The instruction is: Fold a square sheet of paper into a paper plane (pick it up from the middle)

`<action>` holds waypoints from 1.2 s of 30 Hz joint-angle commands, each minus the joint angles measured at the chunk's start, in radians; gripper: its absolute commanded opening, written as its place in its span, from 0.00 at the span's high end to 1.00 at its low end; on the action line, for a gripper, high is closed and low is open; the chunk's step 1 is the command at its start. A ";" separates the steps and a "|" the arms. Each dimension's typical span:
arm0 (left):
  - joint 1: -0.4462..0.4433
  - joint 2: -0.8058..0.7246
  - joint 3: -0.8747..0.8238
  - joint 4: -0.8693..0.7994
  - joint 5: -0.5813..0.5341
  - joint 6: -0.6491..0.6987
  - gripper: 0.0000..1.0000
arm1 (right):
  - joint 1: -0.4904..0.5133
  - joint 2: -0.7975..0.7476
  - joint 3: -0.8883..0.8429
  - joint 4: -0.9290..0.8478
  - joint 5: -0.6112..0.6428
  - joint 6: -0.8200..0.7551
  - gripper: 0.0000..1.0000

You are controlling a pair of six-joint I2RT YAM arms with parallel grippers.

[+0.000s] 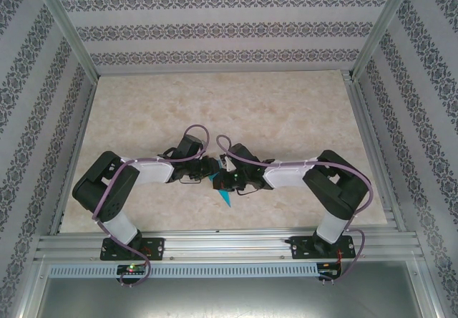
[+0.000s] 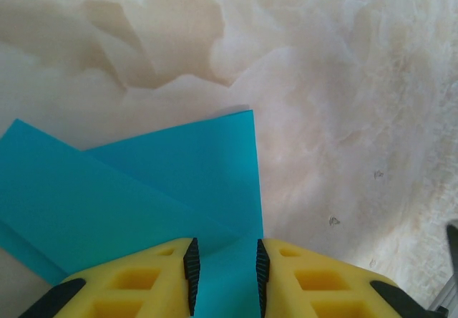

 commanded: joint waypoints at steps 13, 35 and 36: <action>0.004 0.061 -0.061 -0.049 -0.154 -0.064 0.76 | 0.005 0.022 -0.165 0.126 -0.078 0.059 0.91; 0.010 0.088 -0.035 -0.070 -0.142 -0.044 0.76 | 0.063 -0.182 -0.373 -0.020 -0.003 0.010 0.91; 0.010 0.088 -0.034 -0.072 -0.141 -0.043 0.76 | 0.063 -0.191 -0.373 -0.032 0.003 0.006 0.91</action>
